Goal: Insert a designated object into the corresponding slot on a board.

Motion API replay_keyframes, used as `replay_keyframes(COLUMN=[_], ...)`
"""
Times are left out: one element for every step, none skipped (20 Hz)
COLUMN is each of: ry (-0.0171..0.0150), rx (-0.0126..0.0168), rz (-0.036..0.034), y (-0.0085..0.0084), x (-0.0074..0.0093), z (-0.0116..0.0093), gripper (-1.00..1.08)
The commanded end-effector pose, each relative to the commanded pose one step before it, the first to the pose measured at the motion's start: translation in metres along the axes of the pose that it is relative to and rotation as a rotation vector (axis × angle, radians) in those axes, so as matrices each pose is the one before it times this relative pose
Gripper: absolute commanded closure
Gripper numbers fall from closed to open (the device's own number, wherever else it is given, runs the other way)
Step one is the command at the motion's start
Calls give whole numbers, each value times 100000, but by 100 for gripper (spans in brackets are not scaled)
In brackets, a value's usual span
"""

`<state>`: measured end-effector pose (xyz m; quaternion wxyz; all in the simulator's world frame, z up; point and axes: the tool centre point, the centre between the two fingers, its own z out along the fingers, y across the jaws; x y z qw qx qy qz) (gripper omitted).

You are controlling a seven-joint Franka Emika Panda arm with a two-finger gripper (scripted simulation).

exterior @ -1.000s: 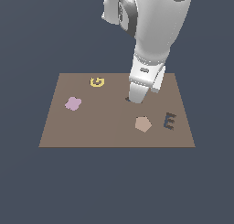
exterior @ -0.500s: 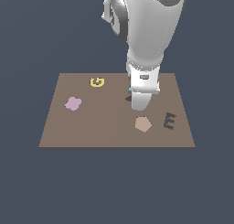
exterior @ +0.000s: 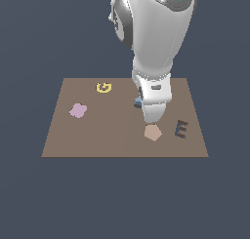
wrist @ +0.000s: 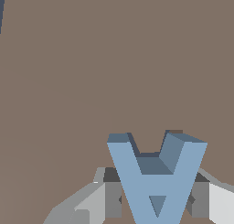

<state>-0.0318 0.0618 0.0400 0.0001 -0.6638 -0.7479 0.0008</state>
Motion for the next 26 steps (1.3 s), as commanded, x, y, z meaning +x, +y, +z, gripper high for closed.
replay_keyframes(ry=[-4, -1, -1, 0, 0, 0, 0, 0, 2, 0, -10, -18, -23, -15, -11, 0, 0, 0, 0, 0, 0, 0, 0, 0, 0, 0], rx=[-7, 5, 5, 5, 5, 4, 3, 1, 15, 0, -8, -13, -16, -10, -6, 0, 0, 0, 0, 0, 0, 0, 0, 0, 0, 0], rz=[-3046, -840, -711, -578, -447, -316, -195, -69, 442, 0, -68, -118, -152, -96, -68, 0, 0, 0, 0, 0, 0, 0, 0, 0, 0, 0], y=[259, 73, 62, 52, 41, 30, 18, 6, -44, 1, 5, 8, 9, 5, 3, 0, 0, 0, 0, 0, 0, 0, 0, 0, 0, 0], x=[-102, -30, -22, -17, -11, -6, 2, 5, -10, -12, 5, 11, 13, -2, 5, -12, 0, 0, 0, 0, 0, 0, 0, 0, 0, 0], z=[-30, -5, -3, -2, -1, -1, 0, 0, 12, 42, 121, 202, 264, 205, 123, 42, 0, 0, 0, 0, 0, 0, 0, 0, 0, 0], gripper=[108, 108, 108, 108, 108, 108, 108, 108, 108, 108, 108, 108, 108, 108, 108, 108, -92, -92, -92, -92, -92, -92, -92, -92, -92, -92])
